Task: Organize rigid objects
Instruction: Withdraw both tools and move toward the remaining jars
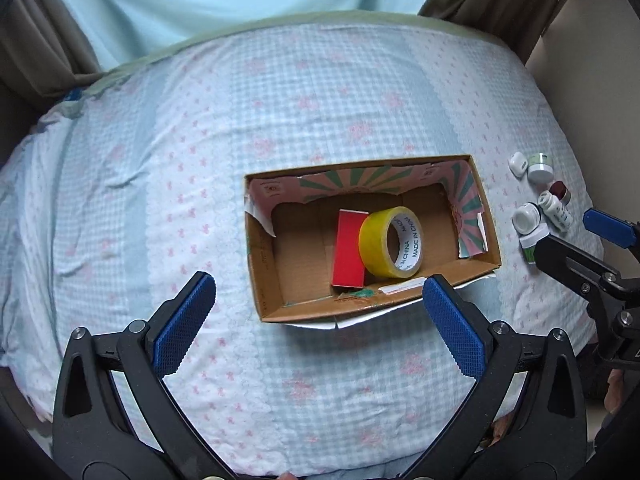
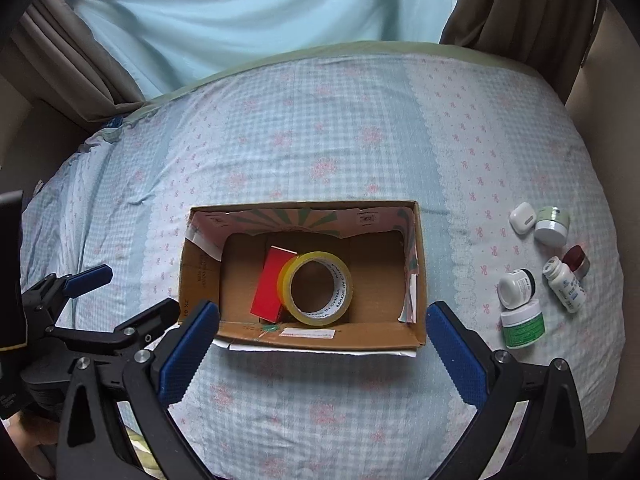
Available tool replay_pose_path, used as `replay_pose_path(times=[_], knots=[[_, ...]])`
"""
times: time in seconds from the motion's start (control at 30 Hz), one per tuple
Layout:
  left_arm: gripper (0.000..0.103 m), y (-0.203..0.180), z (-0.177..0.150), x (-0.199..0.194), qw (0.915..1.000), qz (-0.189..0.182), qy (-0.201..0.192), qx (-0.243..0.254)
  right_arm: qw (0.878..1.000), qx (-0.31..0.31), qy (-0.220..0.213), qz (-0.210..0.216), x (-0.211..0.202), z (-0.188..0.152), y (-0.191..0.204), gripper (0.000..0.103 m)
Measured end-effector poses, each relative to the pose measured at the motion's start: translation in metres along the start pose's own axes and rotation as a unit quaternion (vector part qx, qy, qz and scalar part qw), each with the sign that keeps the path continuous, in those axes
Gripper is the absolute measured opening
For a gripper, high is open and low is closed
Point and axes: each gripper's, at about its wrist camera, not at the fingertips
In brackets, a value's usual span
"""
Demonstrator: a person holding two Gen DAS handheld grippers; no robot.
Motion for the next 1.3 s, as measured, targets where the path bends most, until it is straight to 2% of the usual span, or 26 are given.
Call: replay_pose_path(times=[0.27, 0.4, 0.53, 0.7, 0.8, 0.9, 1.07, 1.3], knots=[[0.103, -0.012, -0.023, -0.063, 0.9987, -0.018, -0.048, -0.01, 0.997, -0.002, -0.06, -0.049, -0.076, -0.025, -0.007, 0.103], [0.103, -0.036, -0.034, -0.078, 0.9969, -0.043, -0.062, -0.02, 0.996, 0.016, -0.071, -0.044, -0.103, -0.041, -0.031, 0.103], [0.103, -0.074, -0.04, -0.08, 0.9968, -0.053, -0.056, -0.019, 0.994, 0.039, -0.084, -0.053, -0.122, -0.056, -0.07, 0.103], [0.103, -0.135, -0.045, -0.076, 0.9972, -0.044, -0.055, -0.024, 0.992, 0.058, -0.099, -0.051, -0.139, -0.066, -0.136, 0.103], [0.103, -0.176, -0.045, -0.07, 0.9971, -0.032, -0.052, -0.045, 0.993, 0.039, -0.101, -0.055, -0.142, -0.066, -0.179, 0.103], [0.103, -0.216, -0.042, -0.059, 0.9957, -0.04, -0.043, -0.072, 0.994, 0.014, -0.093, -0.057, -0.141, -0.062, -0.221, 0.103], [0.103, -0.273, -0.031, -0.031, 0.9926, -0.054, -0.011, -0.108, 0.995, -0.013, -0.078, -0.064, -0.132, -0.049, -0.287, 0.103], [0.103, -0.331, -0.021, 0.024, 0.9878, -0.071, 0.049, -0.13, 0.997, 0.013, -0.053, -0.049, -0.104, -0.031, -0.36, 0.103]])
Point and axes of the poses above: each gripper's, at about its wrist camera, not at the fingertips, and x roughly the way its jaws point, y to its left, z to its top
